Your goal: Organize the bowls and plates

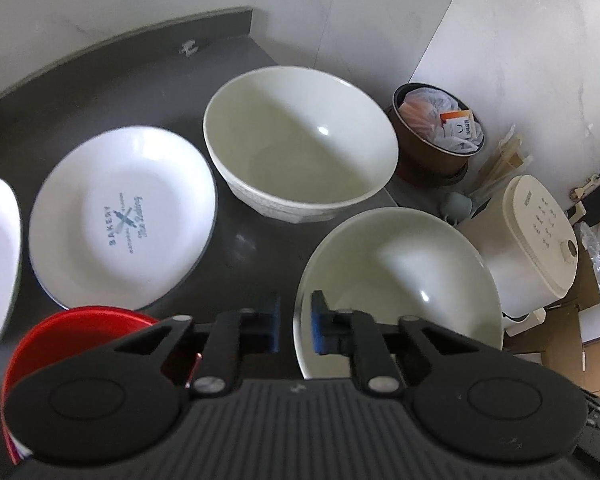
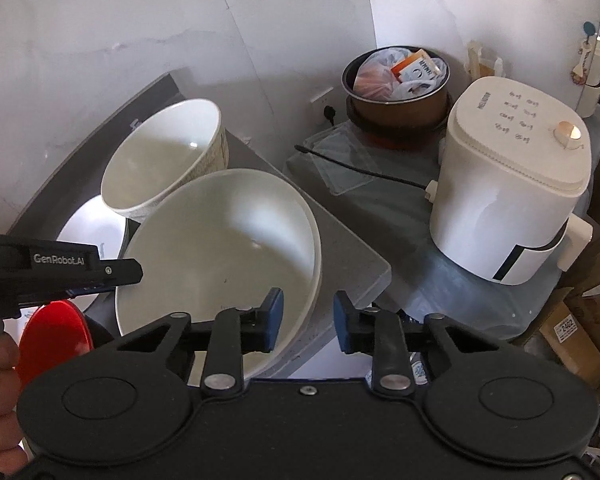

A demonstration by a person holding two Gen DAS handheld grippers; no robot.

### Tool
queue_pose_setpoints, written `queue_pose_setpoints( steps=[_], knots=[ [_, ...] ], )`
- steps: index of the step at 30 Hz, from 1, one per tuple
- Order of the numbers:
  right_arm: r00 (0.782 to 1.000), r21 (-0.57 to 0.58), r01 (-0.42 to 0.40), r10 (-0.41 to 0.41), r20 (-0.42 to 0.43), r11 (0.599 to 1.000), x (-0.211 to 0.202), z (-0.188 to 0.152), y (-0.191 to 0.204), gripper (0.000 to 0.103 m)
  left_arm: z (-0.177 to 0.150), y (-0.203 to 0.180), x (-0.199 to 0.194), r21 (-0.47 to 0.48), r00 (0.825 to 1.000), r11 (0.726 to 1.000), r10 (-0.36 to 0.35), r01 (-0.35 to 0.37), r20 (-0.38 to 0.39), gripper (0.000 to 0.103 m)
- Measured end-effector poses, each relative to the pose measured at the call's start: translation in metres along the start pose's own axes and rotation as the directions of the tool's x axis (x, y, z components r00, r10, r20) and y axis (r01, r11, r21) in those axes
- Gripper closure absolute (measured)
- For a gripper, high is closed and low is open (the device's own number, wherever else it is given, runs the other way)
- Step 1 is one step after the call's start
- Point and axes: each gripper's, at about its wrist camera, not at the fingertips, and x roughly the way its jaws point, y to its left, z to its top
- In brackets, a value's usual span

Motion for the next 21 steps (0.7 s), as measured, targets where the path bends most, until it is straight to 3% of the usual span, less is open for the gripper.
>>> queue_pose_setpoints(
  steps=[3,12,21],
  knots=[
    [1.000,-0.003,-0.004,0.004,-0.012,1.000,0.005,0.001,0.001,0.089,0.001,0.000,0.005,-0.006,1.000,1.000,-0.004,0.004,-0.010,0.100],
    [0.999,-0.023,-0.027,0.028,0.041,0.999,-0.012,0.001,0.008,0.090,-0.002,0.007,-0.010,-0.021,1.000,1.000,-0.012,0.013,0.008,0.100],
    [0.993,-0.048,-0.057,0.061,0.099,0.997,-0.043,0.001,0.022,0.090,-0.004,0.020,-0.051,-0.043,0.996,0.998,-0.043,0.046,0.075,0.100]
  ],
)
